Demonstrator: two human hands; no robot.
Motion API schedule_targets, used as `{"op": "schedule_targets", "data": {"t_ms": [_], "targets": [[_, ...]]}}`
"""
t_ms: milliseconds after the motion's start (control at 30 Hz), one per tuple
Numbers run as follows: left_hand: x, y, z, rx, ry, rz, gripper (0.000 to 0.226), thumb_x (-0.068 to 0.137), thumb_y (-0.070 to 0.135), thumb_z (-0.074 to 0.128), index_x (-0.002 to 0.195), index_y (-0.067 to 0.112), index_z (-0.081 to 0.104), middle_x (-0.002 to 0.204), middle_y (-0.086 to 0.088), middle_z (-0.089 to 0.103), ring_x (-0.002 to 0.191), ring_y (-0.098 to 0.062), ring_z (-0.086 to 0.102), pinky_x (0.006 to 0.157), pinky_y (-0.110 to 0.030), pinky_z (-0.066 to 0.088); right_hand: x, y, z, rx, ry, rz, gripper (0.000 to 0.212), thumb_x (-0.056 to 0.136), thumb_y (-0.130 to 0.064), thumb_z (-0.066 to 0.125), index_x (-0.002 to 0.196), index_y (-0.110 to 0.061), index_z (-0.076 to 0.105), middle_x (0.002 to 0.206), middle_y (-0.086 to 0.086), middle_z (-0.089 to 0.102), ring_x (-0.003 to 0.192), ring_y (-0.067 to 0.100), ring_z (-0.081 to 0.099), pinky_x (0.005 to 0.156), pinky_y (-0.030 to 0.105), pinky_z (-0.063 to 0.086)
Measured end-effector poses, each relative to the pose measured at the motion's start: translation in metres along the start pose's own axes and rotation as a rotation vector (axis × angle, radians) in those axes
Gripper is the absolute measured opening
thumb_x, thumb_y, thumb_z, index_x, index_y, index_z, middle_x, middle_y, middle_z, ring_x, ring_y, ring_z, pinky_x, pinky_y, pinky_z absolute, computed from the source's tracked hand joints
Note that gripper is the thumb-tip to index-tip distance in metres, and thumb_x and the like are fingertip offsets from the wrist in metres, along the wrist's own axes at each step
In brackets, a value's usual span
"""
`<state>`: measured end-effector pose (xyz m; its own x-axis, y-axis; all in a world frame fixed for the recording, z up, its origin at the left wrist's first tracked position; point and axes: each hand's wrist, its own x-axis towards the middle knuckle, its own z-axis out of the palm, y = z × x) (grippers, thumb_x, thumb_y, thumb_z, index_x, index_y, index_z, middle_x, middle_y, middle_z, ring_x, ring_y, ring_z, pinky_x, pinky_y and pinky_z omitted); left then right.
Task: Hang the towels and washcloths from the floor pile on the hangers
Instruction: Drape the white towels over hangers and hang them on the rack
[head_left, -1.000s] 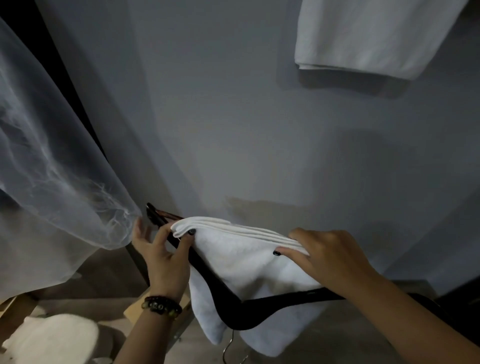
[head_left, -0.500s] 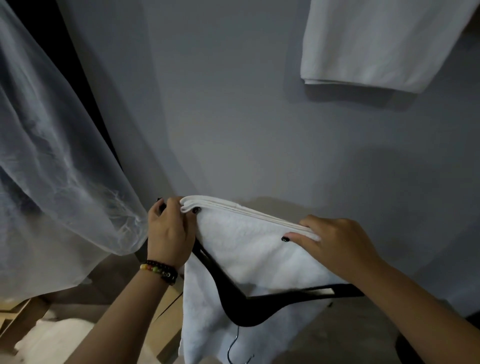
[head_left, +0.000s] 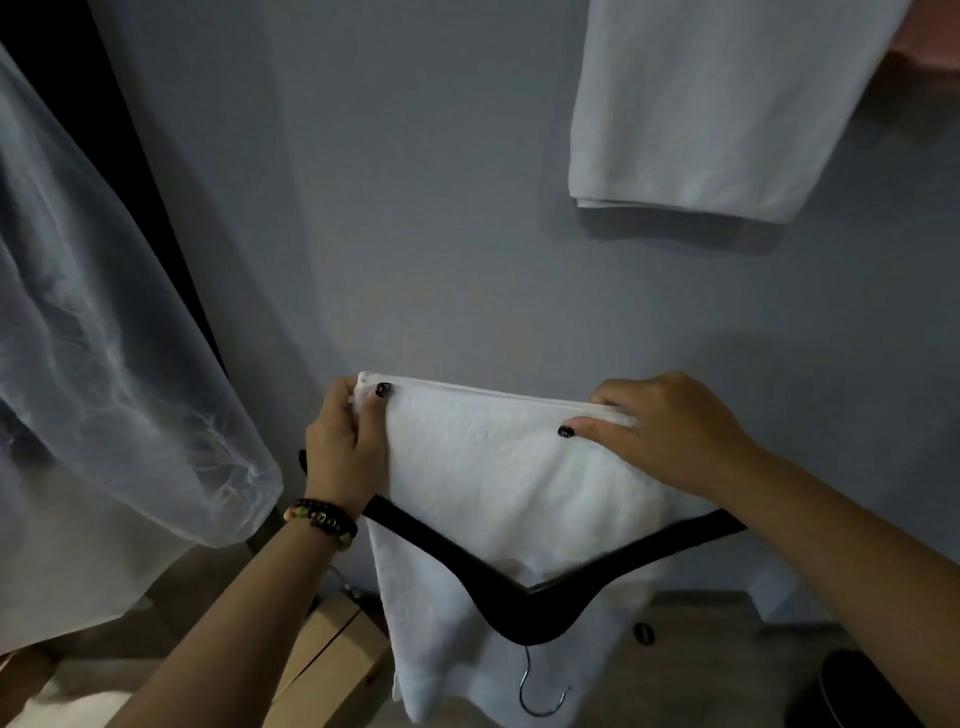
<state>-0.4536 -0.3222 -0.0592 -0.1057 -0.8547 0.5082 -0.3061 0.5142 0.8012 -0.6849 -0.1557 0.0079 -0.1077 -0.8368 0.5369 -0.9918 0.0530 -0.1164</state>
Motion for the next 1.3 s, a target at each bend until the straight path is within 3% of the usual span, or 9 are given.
{"op": "schedule_targets", "data": {"t_ms": [200,400,533,667,767,900,1033,1167,1300], "targets": [[0.02,0.011,-0.002,0.082,-0.065,0.024,0.022,0.099,0.037,0.042,0.106,0.016,0.045,0.074,0.002,0.058,0.067,-0.019,0.055,0.06,-0.031,0.039,0.015,-0.01,-0.016,0.273,-0.058,0.132,0.048,0.074,-0.056,0.067,0.062,-0.011,0.058,0.05,-0.001,0.049,0.052,0.021,0.05,0.051,0.034,0.042],[-0.032,-0.028,0.013,-0.024,0.209,-0.363,0.06,0.092,0.038,0.058,0.137,0.005,0.035,0.139,-0.016,0.033,0.128,-0.029,0.035,0.108,-0.037,0.029,0.039,-0.037,-0.003,0.238,-0.103,0.057,0.041,0.079,-0.051,0.068,0.067,-0.012,0.064,0.058,0.001,0.058,0.058,0.02,0.056,0.055,0.034,0.044],[-0.098,-0.057,0.051,-0.277,-0.235,-0.817,0.083,0.073,0.071,0.06,0.114,-0.001,0.053,0.101,-0.011,0.059,0.088,-0.025,0.057,0.075,-0.044,0.049,0.046,-0.042,0.014,0.228,-0.14,0.013,0.043,0.08,-0.048,0.069,0.065,-0.008,0.062,0.056,0.003,0.056,0.055,0.023,0.053,0.052,0.035,0.041],[-0.121,-0.056,0.066,-0.421,-0.728,-1.126,0.046,0.086,0.056,0.058,0.106,0.014,0.063,0.107,-0.006,0.066,0.098,-0.025,0.063,0.085,-0.038,0.051,0.042,-0.039,0.024,0.227,-0.154,0.017,0.046,0.081,-0.048,0.069,0.065,-0.004,0.061,0.058,0.008,0.057,0.056,0.028,0.052,0.05,0.036,0.038],[-0.133,-0.056,0.064,-0.411,-0.858,-1.15,0.046,0.078,0.054,0.069,0.096,0.012,0.068,0.092,-0.007,0.067,0.081,-0.022,0.064,0.072,-0.031,0.05,0.037,-0.03,0.027,0.248,-0.137,0.088,0.052,0.08,-0.044,0.069,0.055,-0.005,0.047,0.051,0.006,0.043,0.049,0.024,0.037,0.048,0.034,0.03],[-0.156,-0.062,0.057,-0.622,-0.785,-1.277,0.034,0.069,0.029,0.077,0.093,0.009,0.065,0.075,-0.009,0.065,0.062,-0.019,0.057,0.054,-0.025,0.043,0.027,-0.021,0.028,0.277,-0.107,0.187,0.056,0.082,-0.04,0.069,0.05,-0.015,0.031,0.047,-0.005,0.029,0.047,0.014,0.027,0.048,0.029,0.024],[-0.157,-0.064,0.056,-0.638,-0.809,-1.234,0.027,0.089,0.026,0.065,0.11,0.01,0.061,0.098,-0.013,0.071,0.075,-0.026,0.071,0.064,-0.033,0.053,0.02,-0.015,0.035,0.298,-0.111,0.221,0.054,0.082,-0.043,0.068,0.05,-0.015,0.035,0.047,-0.005,0.032,0.046,0.014,0.03,0.049,0.029,0.025],[-0.147,-0.055,0.061,-0.379,-0.853,-0.982,0.045,0.084,0.032,0.072,0.115,0.007,0.053,0.077,-0.013,0.07,0.044,-0.016,0.04,0.046,-0.023,0.027,0.017,-0.01,0.041,0.314,-0.116,0.254,0.054,0.081,-0.042,0.069,0.048,-0.019,0.033,0.045,-0.005,0.033,0.045,0.013,0.032,0.049,0.029,0.027],[-0.141,-0.059,0.061,-0.081,-0.889,-0.703,0.05,0.072,0.029,0.08,0.11,0.012,0.052,0.077,-0.008,0.074,0.064,-0.016,0.07,0.055,-0.022,0.048,0.02,-0.009,0.038,0.307,-0.101,0.245,0.055,0.081,-0.042,0.069,0.046,-0.02,0.033,0.045,-0.005,0.034,0.044,0.012,0.033,0.048,0.028,0.026]]}}
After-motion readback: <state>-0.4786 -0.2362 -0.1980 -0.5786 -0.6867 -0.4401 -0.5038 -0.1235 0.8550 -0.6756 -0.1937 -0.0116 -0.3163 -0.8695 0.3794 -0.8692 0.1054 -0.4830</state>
